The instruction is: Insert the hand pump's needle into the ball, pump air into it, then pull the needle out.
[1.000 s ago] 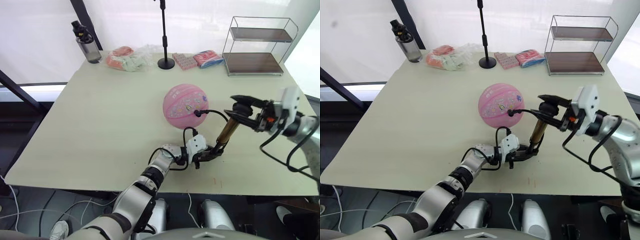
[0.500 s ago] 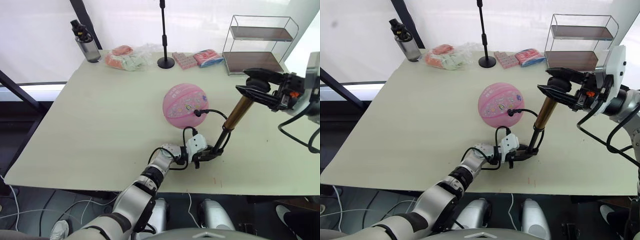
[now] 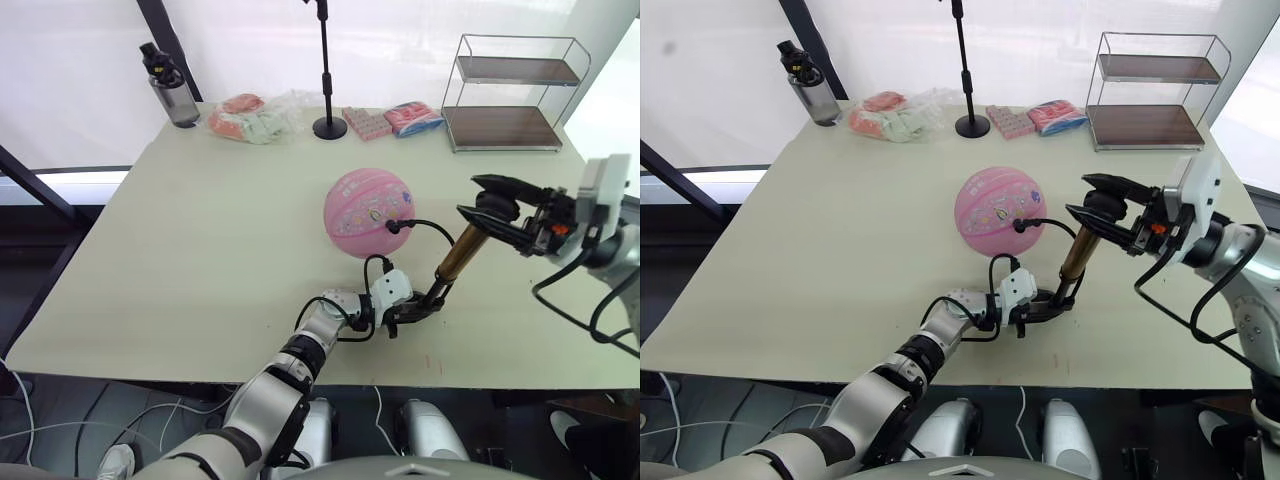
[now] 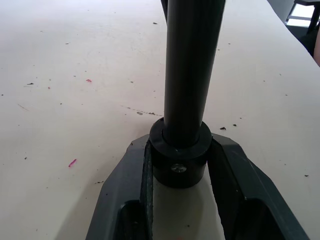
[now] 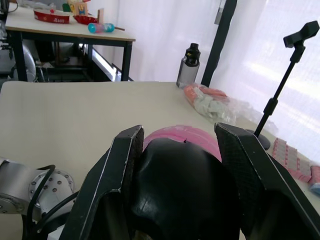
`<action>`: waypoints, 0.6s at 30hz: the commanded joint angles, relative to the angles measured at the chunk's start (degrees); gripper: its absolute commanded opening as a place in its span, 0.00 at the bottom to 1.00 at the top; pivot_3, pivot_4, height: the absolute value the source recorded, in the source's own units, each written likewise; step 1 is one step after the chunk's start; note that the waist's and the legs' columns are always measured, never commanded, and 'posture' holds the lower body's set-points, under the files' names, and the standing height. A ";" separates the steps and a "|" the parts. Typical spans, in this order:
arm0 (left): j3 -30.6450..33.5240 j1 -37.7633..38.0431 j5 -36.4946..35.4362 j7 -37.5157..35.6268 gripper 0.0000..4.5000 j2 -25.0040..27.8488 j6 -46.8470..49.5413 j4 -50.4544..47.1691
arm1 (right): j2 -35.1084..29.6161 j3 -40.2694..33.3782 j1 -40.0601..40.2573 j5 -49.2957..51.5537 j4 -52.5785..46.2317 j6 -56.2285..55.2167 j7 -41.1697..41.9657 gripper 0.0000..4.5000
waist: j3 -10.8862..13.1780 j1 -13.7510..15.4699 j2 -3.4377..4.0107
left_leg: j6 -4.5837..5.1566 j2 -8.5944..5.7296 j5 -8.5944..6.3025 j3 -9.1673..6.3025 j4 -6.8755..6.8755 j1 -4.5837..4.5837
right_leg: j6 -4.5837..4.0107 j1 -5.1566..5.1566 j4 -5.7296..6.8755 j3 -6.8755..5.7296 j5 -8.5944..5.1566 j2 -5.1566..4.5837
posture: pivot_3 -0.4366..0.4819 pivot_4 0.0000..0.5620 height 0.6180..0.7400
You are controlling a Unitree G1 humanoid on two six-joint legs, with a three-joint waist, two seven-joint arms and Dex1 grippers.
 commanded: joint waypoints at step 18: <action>-0.95 2.55 2.40 0.44 0.24 1.68 3.00 3.57 | 10.93 12.69 12.19 -12.07 9.73 -9.70 3.06 0.42 | -0.45 0.03 -0.16 | -0.01 0.00 0.00 -0.03 -0.06 0.04 | -0.02 0.02 0.00 -0.02 -0.01 0.06 | 0.48 0.27 1.00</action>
